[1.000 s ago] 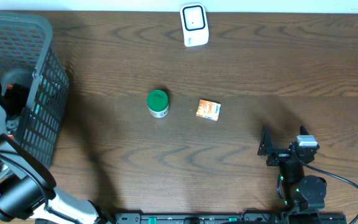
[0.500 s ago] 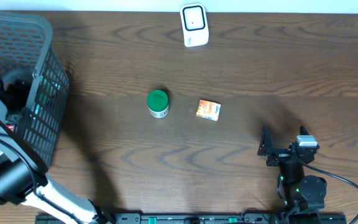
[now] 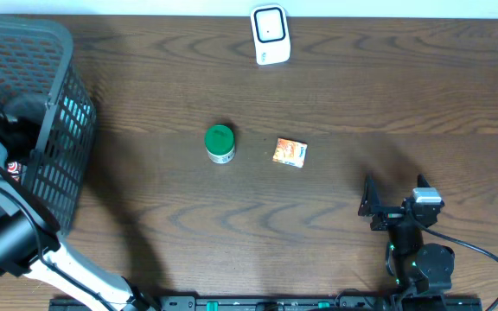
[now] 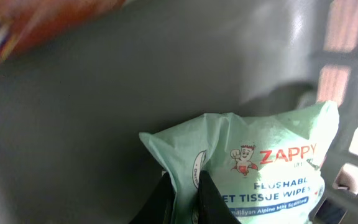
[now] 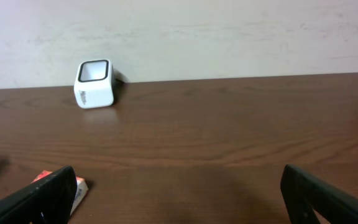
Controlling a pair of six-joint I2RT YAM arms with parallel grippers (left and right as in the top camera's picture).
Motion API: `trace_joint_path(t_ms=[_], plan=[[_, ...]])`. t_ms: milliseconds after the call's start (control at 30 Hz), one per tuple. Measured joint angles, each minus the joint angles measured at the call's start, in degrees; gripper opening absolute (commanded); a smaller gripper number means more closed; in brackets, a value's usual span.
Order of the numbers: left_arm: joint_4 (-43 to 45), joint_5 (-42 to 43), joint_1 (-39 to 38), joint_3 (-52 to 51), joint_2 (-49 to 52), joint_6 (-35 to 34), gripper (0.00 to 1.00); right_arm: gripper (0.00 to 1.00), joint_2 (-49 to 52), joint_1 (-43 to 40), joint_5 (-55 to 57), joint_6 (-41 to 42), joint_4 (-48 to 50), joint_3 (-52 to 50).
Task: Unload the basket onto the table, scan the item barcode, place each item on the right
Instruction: 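Reach into the basket and grasp the mint-green tissue-wipes pack, then carry the wipes pack past the scanner with the left gripper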
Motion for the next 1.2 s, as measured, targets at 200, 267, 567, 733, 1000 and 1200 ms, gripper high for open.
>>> trace_joint_path(t_ms=[200, 267, 567, 733, 1000, 1200], plan=[[-5.25, -3.48, 2.25, -4.61, -9.09, 0.0, 0.07, 0.99, 0.0, 0.0, 0.0, 0.0, 0.0, 0.0], [-5.68, -4.22, 3.45, -5.25, -14.19, 0.02, 0.07, 0.99, 0.0, 0.0, -0.02, 0.02, 0.0, 0.0], [-5.33, -4.92, 5.53, -4.83, -40.96, -0.02, 0.07, 0.99, 0.0, 0.0, 0.02, 0.0, 0.0, 0.0], [-4.5, -4.94, 5.53, -4.85, -50.27, -1.53, 0.07, 0.99, 0.0, 0.0, 0.02, 0.0, 0.0, 0.0], [-4.5, 0.63, -0.13, -4.85, -62.23, -2.71, 0.07, 0.99, 0.0, 0.0, 0.0, 0.02, 0.0, 0.0], [-6.23, 3.69, -12.87, -4.85, -63.65, -2.82, 0.07, 0.99, 0.0, 0.0, 0.0, 0.0, 0.0, 0.0]])
